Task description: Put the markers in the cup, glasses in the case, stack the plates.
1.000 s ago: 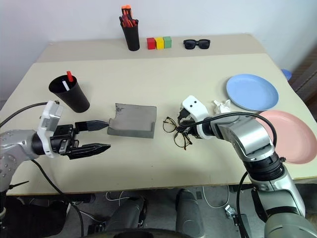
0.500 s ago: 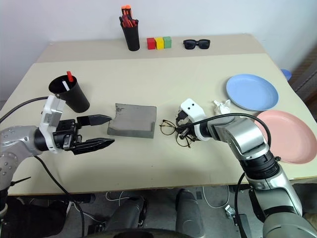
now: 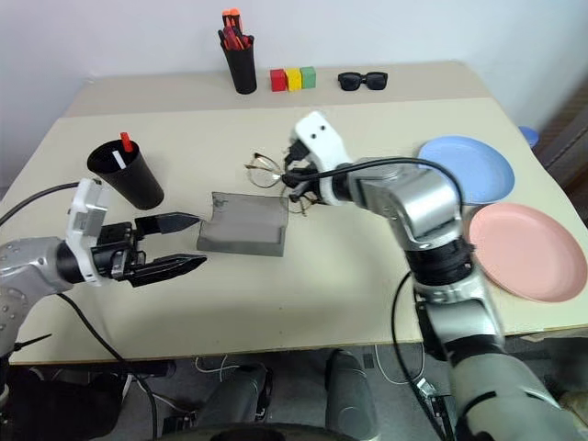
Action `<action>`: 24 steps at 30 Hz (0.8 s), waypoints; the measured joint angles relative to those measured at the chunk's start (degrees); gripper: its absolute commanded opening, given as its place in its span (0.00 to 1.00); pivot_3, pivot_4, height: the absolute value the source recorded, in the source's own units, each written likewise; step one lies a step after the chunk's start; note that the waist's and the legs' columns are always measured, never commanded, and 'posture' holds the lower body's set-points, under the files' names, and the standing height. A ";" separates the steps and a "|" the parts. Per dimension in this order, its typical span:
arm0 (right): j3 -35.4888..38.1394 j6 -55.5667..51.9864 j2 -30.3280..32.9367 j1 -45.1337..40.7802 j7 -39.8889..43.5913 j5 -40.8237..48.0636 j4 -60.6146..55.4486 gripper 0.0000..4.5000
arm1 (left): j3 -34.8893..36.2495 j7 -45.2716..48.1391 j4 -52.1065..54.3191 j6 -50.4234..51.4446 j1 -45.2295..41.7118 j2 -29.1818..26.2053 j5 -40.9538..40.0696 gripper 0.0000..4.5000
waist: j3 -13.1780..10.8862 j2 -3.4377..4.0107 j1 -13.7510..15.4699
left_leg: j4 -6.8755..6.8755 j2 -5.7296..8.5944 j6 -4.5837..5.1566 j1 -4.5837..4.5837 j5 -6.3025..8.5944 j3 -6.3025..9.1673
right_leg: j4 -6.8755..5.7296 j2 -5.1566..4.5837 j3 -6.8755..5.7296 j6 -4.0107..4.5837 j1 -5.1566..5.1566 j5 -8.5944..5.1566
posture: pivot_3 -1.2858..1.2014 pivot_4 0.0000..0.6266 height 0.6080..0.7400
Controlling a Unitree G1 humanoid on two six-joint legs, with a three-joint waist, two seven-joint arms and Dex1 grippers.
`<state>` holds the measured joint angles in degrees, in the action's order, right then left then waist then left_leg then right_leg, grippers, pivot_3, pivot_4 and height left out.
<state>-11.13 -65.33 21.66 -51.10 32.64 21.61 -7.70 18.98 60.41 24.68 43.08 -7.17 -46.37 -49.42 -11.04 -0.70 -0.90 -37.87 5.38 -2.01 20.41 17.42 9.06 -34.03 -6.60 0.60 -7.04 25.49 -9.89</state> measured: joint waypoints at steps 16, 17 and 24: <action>-11.65 13.81 -7.56 7.74 0.93 -6.89 7.79 0.01 | 0.33 -1.91 0.92 -2.87 4.16 0.25 0.08 1.00 | -0.01 0.04 -0.26 | 0.04 -0.01 -0.06 -0.04 0.03 -0.02 | -0.05 0.10 0.04 0.04 0.07 0.02 | 0.52 0.24 1.00; -11.93 14.53 -7.30 7.68 1.56 -7.27 7.77 0.01 | 0.32 -1.91 0.92 -3.23 4.16 0.25 0.08 1.00 | -0.01 0.03 -0.32 | 0.04 -0.01 -0.06 -0.04 0.04 -0.03 | -0.05 0.13 0.04 0.05 0.07 0.03 | 0.52 0.24 1.00; -13.23 16.32 -4.76 7.47 6.16 -8.59 6.76 0.31 | -0.08 -1.82 0.00 -4.70 3.31 0.22 0.83 1.00 | -0.01 0.03 -0.05 | 0.05 -0.06 -0.07 -0.03 0.04 -0.04 | -0.03 0.14 0.06 0.06 0.07 0.03 | 0.52 0.24 1.00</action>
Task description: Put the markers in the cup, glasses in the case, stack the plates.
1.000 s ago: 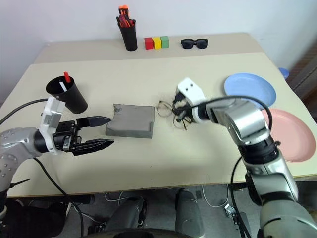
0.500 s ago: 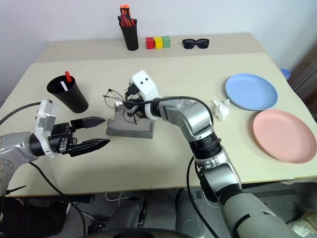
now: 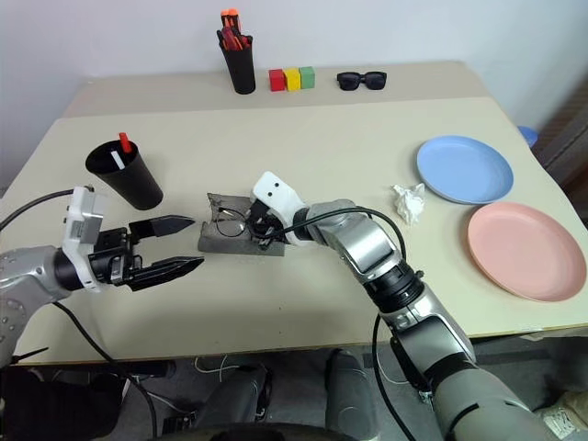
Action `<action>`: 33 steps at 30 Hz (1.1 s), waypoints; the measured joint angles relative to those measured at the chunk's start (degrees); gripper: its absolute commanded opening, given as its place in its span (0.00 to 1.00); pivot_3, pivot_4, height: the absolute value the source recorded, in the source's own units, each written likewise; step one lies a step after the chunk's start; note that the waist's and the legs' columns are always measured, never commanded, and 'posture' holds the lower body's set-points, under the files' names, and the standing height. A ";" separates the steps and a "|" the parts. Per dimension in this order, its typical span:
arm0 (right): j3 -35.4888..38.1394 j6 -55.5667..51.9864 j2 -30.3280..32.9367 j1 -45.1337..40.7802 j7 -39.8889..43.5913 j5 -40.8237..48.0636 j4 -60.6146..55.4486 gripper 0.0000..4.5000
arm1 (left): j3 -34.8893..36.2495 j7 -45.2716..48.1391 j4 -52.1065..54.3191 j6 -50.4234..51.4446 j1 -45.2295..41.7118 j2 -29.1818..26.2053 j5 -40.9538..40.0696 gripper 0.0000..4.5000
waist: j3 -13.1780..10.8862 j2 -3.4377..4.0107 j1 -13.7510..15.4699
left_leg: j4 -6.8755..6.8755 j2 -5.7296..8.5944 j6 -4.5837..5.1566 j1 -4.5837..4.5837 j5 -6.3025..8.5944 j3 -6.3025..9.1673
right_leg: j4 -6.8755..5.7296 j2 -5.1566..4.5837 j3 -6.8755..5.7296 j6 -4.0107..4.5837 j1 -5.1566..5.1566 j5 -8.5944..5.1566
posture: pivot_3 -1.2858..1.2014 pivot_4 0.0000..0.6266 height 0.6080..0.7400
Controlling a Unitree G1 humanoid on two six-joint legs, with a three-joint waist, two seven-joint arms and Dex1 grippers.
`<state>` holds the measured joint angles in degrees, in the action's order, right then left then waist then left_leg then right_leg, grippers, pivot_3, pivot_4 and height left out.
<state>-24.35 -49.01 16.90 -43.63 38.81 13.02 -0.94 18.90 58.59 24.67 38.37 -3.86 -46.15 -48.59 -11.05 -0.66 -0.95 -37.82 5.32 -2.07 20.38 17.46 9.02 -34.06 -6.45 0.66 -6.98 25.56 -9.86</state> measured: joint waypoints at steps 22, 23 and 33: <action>20.83 4.73 -3.23 2.51 -0.72 10.31 -4.17 1.00 | -14.72 -13.76 -31.34 -11.26 -32.67 12.73 22.19 0.01 | 0.01 -0.02 -0.09 | 0.06 0.15 -0.05 0.01 -0.01 -0.01 | 0.00 0.01 0.00 0.04 0.07 0.06 | 0.52 0.24 1.00; 20.84 4.77 -2.87 2.94 -0.88 10.23 -4.09 1.00 | -16.53 -14.01 -34.28 -11.02 -34.79 12.99 24.00 0.01 | 0.01 -0.02 -0.07 | 0.05 0.15 -0.07 0.05 -0.02 0.01 | -0.03 0.03 0.00 0.05 0.11 0.07 | 0.52 0.24 1.00; 20.47 4.73 -3.89 3.92 -4.25 10.44 -5.85 1.00 | -29.28 -11.71 -58.24 -11.20 -50.42 16.09 39.42 0.01 | 0.01 -0.02 -0.19 | 0.09 0.16 -0.07 0.10 -0.02 -0.06 | -0.03 0.02 0.04 0.05 0.19 0.08 | 0.52 0.24 1.00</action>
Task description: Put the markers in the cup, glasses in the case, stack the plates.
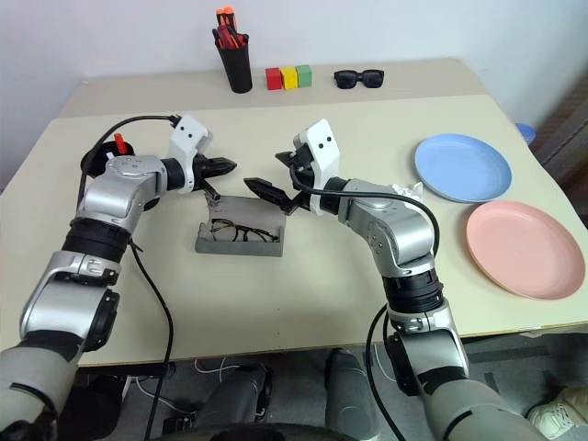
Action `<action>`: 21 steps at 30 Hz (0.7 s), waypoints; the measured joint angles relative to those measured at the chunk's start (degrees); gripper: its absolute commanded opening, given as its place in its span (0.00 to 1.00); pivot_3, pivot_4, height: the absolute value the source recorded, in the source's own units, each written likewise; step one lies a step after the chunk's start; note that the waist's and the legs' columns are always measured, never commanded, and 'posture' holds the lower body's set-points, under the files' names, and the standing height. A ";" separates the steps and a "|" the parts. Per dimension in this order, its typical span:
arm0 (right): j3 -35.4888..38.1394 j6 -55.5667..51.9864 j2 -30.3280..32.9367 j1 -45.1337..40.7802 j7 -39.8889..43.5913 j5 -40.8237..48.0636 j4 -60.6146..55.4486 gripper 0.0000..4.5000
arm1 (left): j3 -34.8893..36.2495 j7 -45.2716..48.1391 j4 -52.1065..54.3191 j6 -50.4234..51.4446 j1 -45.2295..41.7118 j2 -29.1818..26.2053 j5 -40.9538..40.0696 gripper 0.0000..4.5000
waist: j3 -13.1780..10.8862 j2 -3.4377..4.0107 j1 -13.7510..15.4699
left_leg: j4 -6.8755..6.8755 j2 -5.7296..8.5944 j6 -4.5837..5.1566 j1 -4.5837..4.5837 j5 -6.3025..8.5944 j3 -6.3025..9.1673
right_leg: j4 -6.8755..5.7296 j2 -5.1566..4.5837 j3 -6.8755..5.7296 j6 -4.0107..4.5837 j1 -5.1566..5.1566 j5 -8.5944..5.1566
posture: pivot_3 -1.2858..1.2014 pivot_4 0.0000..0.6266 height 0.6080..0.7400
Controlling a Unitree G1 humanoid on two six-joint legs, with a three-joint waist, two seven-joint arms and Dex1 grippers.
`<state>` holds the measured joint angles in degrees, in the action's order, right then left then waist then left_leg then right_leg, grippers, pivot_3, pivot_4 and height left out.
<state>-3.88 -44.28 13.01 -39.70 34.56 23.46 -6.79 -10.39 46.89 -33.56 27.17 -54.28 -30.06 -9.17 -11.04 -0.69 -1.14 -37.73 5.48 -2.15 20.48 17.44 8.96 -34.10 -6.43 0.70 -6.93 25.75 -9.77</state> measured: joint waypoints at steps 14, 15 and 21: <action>-0.31 0.31 0.12 0.20 -3.02 -0.78 -0.03 1.00 | -6.82 21.69 10.69 7.93 2.79 -7.48 3.47 0.01 | 0.00 0.00 -0.53 | 0.10 -0.06 0.00 0.03 0.00 -0.08 | -0.05 0.00 0.12 0.00 0.15 0.00 | 0.52 0.24 1.00; -0.34 0.46 0.23 0.22 -3.16 -0.87 0.03 1.00 | -6.79 21.75 14.28 8.96 4.78 -8.30 3.41 0.01 | 0.00 0.00 -0.69 | 0.13 -0.07 0.00 0.02 0.00 -0.10 | -0.05 0.00 0.14 0.00 0.15 0.00 | 0.52 0.24 1.00; -0.29 1.06 0.53 0.23 -3.56 -1.37 0.49 1.00 | -4.72 18.42 31.43 11.99 15.81 -10.31 2.37 0.01 | 0.00 0.00 -1.15 | 0.24 -0.18 -0.01 -0.04 -0.01 -0.12 | -0.05 0.00 0.18 0.00 0.18 0.00 | 0.52 0.24 1.00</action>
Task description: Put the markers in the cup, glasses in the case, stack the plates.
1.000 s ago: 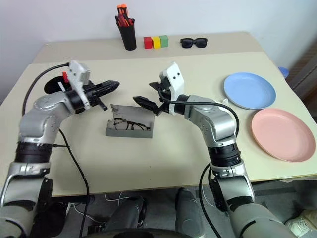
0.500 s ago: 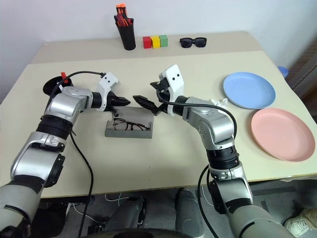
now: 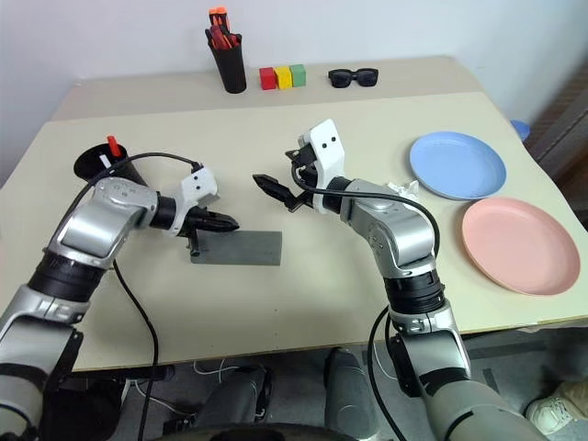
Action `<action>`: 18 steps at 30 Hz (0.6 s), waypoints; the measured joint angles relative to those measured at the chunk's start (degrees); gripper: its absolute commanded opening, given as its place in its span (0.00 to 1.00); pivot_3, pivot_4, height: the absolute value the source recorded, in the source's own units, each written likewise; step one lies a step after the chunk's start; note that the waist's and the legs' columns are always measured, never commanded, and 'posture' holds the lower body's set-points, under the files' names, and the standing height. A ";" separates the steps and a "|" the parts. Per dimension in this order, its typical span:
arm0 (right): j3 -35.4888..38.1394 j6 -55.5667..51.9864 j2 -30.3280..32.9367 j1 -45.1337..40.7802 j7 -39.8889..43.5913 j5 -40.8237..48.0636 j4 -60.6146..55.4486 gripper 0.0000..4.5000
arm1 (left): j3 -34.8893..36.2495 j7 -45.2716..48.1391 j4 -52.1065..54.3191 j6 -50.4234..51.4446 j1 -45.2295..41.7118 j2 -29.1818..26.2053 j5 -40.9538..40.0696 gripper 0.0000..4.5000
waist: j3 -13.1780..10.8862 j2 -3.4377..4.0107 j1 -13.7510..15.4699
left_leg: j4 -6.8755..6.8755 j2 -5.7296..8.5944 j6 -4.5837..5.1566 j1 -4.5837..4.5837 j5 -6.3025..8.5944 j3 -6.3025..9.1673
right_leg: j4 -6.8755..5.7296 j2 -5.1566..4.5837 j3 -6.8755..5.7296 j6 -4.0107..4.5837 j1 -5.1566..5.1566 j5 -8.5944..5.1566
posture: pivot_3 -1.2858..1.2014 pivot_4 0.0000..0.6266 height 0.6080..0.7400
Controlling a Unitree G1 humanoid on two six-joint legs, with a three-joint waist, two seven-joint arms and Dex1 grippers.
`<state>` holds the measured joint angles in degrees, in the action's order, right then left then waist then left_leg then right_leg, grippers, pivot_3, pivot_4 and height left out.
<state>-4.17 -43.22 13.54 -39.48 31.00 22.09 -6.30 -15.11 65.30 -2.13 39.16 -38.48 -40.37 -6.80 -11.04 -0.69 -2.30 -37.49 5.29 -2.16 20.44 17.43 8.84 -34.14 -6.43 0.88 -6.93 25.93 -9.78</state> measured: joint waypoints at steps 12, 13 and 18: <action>2.42 2.33 6.10 -0.02 -0.15 -1.83 2.68 1.00 | 17.70 -11.11 1.84 -5.12 -0.50 7.91 -10.41 0.98 | 0.00 -0.02 0.36 | 0.06 0.02 -0.08 0.02 -0.05 -0.15 | 0.05 -0.04 0.05 0.01 0.06 0.01 | 0.52 0.24 1.00; 3.38 2.28 8.49 0.24 0.18 -1.97 2.59 1.00 | 18.50 -10.00 2.22 -5.13 -0.08 7.80 -12.02 0.99 | 0.00 -0.02 0.41 | 0.06 0.03 -0.08 0.03 -0.05 -0.17 | 0.07 -0.05 0.06 0.01 0.06 0.01 | 0.52 0.24 1.00; 9.32 -0.06 22.17 7.61 2.35 -2.58 1.28 1.00 | 20.74 -4.72 3.03 -4.99 4.09 6.73 -18.76 0.99 | 0.00 -0.03 1.46 | 0.08 0.06 0.02 0.02 0.01 -0.32 | 0.12 -0.04 0.10 0.00 0.05 0.01 | 0.52 0.24 1.00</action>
<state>5.15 -43.28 35.71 -31.87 33.35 19.51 -5.02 5.63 60.58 0.89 34.16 -34.39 -33.64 -25.56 -11.04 -0.71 -0.84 -37.41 5.36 -2.14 20.46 17.44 8.52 -34.02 -6.47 0.99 -6.93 25.98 -9.77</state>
